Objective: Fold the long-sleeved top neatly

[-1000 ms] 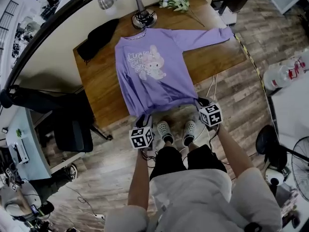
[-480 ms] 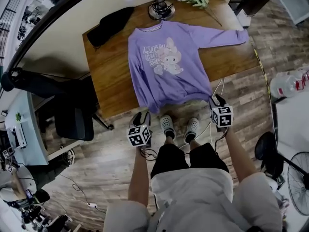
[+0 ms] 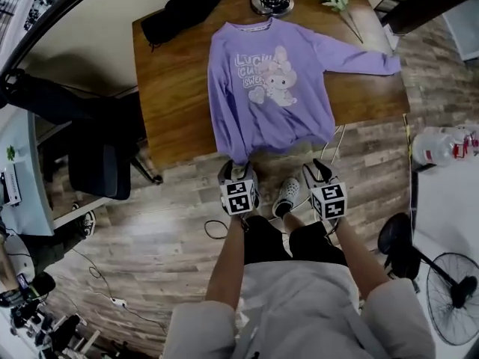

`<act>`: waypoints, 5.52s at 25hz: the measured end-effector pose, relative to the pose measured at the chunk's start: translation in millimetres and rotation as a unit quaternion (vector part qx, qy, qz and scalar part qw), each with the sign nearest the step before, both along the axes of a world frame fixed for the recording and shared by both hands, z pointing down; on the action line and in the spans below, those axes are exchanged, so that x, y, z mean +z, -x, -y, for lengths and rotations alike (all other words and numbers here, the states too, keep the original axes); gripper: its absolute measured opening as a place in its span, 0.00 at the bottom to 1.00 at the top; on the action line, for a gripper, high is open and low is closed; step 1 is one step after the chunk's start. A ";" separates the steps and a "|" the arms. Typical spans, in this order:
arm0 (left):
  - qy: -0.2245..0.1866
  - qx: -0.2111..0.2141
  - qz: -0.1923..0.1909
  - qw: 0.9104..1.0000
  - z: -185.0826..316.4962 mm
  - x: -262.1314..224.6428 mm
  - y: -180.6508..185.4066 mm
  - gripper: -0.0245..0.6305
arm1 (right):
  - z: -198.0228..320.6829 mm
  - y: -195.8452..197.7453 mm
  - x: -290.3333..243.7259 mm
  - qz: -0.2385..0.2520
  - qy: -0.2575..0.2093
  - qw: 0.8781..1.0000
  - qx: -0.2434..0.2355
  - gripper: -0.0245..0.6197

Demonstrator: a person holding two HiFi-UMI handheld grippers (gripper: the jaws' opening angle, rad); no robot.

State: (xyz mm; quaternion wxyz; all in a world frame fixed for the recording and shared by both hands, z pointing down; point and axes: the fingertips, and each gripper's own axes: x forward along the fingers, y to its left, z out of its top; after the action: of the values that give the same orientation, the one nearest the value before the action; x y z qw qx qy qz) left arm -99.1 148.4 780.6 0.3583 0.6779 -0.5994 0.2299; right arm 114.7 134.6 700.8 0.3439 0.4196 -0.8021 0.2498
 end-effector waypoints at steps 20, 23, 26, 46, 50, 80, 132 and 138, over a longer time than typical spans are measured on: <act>-0.069 -0.181 0.079 0.978 6.5 26.6 4.4 0.12 | -46.0 33.5 -29.1 0.073 -0.033 0.991 -0.107 0.24; -0.076 -0.170 0.079 0.979 -2.4 17.2 7.7 0.11 | -43.0 32.1 -29.2 0.083 -0.030 0.991 -0.098 0.24; -0.079 -0.155 0.091 0.980 -13.0 2.5 22.1 0.11 | -40.1 46.0 -35.8 0.093 -0.038 0.989 -0.105 0.24; -0.101 -0.077 0.266 0.955 -0.3 -197.1 148.5 0.11 | 11.1 115.7 -144.5 0.163 -0.056 0.968 -0.184 0.20; -0.108 -0.040 0.311 0.944 15.5 -221.0 169.9 0.11 | 20.9 123.0 -154.9 0.165 -0.062 0.968 -0.181 0.20; -0.255 0.032 0.409 0.876 212.4 -291.7 413.4 0.11 | 144.8 298.5 -107.1 0.101 -0.030 0.994 -0.018 0.20; -0.056 -0.033 -0.042 0.997 9.2 -56.0 -12.2 0.35 | 78.7 -88.5 -6.6 0.046 0.050 0.995 -0.077 0.40; -0.017 -0.033 -0.010 0.999 31.0 -38.7 -8.0 0.35 | 82.0 -76.0 7.7 0.053 0.062 0.995 -0.065 0.40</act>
State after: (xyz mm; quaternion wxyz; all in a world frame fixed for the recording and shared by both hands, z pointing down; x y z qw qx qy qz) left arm -91.0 117.3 741.9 0.3599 0.6665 -0.6213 0.2007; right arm 190.7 52.7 708.5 0.3412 0.3306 -0.8279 0.2979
